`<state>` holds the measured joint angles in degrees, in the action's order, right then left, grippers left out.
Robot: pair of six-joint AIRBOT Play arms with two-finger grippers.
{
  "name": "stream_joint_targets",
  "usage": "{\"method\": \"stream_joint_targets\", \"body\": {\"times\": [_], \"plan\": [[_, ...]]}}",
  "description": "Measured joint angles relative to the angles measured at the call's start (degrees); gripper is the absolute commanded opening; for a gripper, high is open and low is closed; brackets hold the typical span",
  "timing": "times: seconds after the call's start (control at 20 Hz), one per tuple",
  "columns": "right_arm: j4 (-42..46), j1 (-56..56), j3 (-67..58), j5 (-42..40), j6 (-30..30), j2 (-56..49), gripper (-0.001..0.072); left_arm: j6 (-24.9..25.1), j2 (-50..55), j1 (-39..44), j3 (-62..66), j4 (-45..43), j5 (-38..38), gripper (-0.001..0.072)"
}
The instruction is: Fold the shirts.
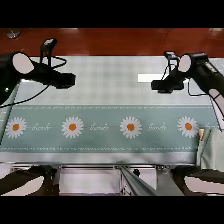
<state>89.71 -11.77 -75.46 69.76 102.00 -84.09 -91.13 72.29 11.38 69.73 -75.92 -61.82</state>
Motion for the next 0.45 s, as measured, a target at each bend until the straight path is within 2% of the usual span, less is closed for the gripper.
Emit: {"method": "stream_joint_targets", "body": {"times": [0.45], "plan": [[2.05,-1.16,1.14,-0.72,0.96,-1.27,0.0030,-0.81,0.44,-0.61,-1.05,-1.97,-0.17,0.0019]]}}
